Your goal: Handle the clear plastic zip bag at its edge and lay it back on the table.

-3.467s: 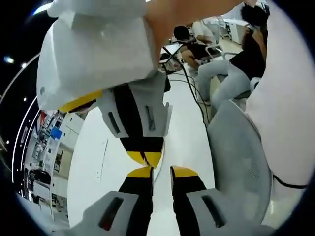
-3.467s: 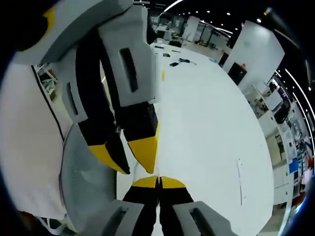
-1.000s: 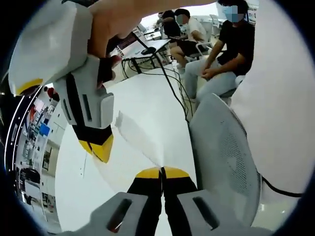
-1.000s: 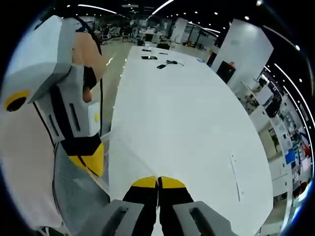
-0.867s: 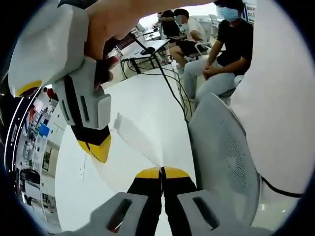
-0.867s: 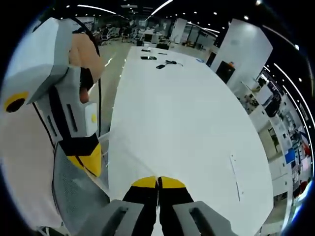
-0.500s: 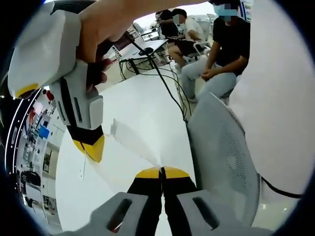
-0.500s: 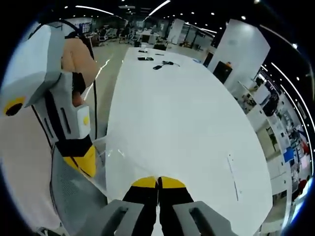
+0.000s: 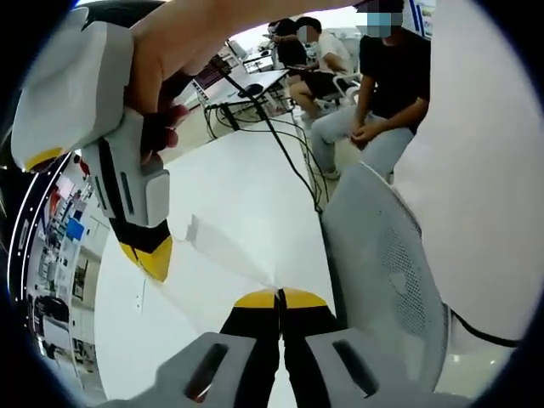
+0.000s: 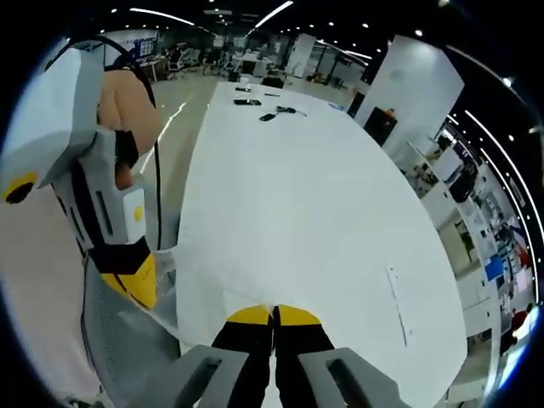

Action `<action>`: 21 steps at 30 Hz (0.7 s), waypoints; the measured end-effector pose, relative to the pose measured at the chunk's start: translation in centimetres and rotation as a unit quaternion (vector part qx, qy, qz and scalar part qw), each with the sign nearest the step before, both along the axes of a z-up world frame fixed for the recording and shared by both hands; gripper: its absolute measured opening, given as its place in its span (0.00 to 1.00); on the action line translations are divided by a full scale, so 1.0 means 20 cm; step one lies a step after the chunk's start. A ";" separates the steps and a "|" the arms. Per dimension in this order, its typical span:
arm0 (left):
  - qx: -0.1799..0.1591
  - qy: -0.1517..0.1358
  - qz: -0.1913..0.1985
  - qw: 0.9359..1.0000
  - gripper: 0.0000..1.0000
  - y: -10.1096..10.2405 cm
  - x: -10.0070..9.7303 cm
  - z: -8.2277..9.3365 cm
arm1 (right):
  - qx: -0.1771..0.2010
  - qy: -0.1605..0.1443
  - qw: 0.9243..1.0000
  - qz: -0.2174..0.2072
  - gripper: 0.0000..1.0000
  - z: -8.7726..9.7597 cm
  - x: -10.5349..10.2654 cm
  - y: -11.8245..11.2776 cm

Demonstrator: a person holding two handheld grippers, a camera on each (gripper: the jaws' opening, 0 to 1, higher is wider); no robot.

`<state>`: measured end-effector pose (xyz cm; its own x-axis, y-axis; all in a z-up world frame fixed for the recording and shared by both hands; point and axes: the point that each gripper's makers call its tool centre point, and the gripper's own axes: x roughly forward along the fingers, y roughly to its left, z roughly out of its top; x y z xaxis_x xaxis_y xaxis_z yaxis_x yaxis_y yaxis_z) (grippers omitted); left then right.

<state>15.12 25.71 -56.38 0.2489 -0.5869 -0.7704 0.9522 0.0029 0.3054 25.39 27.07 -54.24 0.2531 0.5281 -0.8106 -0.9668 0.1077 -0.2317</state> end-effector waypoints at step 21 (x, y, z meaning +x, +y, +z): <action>-0.007 0.000 -0.003 1.000 0.00 -0.02 -0.01 0.01 | -0.003 -0.025 1.000 0.002 0.00 0.00 0.03 0.01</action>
<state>14.89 25.38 -56.23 0.2453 -0.5990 -0.7623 0.9524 0.0019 0.3049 25.92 27.25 -54.28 0.2923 0.5245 -0.7997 -0.9541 0.1029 -0.2812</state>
